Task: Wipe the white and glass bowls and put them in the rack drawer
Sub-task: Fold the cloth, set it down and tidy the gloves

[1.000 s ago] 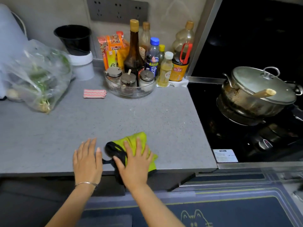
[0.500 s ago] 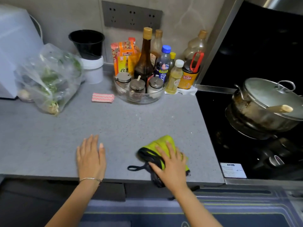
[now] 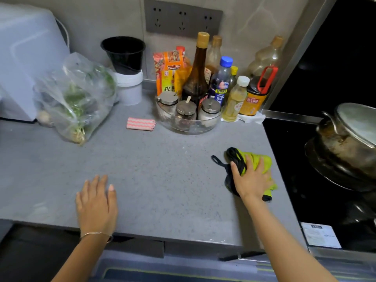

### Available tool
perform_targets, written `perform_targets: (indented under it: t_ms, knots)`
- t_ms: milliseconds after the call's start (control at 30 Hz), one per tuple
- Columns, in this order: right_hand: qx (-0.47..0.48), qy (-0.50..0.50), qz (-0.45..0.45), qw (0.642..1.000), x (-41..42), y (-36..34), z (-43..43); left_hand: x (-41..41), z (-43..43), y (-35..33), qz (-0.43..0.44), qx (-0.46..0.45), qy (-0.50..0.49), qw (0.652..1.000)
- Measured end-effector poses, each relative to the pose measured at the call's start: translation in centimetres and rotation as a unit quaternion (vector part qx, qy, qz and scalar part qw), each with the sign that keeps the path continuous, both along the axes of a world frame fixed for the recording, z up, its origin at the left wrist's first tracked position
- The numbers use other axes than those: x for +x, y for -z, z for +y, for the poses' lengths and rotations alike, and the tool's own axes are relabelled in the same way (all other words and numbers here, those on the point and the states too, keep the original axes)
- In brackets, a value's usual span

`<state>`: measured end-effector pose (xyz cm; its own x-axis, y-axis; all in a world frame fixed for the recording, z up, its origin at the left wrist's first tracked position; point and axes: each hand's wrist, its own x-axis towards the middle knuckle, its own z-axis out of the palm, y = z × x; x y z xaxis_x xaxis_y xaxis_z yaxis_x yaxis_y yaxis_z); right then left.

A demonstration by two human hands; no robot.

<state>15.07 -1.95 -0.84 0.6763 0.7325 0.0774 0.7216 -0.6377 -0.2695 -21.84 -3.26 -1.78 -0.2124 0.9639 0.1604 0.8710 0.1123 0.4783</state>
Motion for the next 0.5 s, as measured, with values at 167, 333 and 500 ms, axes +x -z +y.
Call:
perform_targets:
  t_ms: [167,333,500]
  knots:
    - [-0.020,-0.207,0.038,0.977,-17.0,-0.3,6.6,-3.5,0.4,-0.5,0.004,-0.016,-0.028,0.999]
    - [-0.020,-0.464,0.080,0.882,-30.2,-0.4,5.6,-6.4,1.1,0.2,0.001,-0.014,-0.054,0.998]
    - [0.006,-0.525,0.037,0.850,-29.5,0.7,6.2,-7.4,2.3,0.0,-0.001,0.006,-0.065,0.998]
